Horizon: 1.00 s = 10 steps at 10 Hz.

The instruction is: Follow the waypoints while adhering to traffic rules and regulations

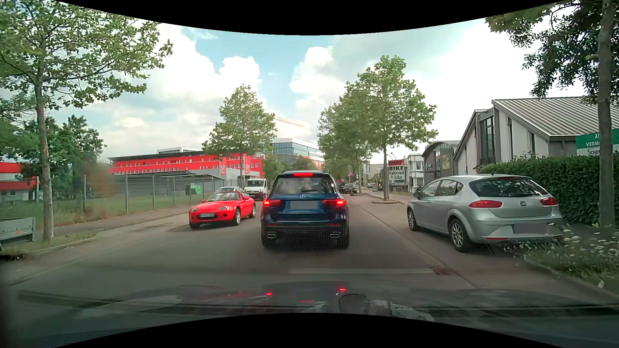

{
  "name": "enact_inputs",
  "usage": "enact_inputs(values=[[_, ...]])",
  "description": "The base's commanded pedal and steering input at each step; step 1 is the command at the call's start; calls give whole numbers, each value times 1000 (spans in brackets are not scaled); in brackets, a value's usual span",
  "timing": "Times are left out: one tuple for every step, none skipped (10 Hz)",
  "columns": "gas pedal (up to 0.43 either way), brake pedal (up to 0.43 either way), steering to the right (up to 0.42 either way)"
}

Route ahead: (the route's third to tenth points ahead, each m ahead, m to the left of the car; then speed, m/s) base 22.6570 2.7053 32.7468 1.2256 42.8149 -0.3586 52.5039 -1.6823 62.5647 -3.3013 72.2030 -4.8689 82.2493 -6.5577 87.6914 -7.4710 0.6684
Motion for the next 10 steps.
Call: enact_inputs(values=[[0,122,-5],[0,128,-5],[0,128,-5],[0,134,-5],[0,134,-5],[0,134,-4],[0,134,-5],[0,140,-5],[0,140,-5],[0,140,-5]])
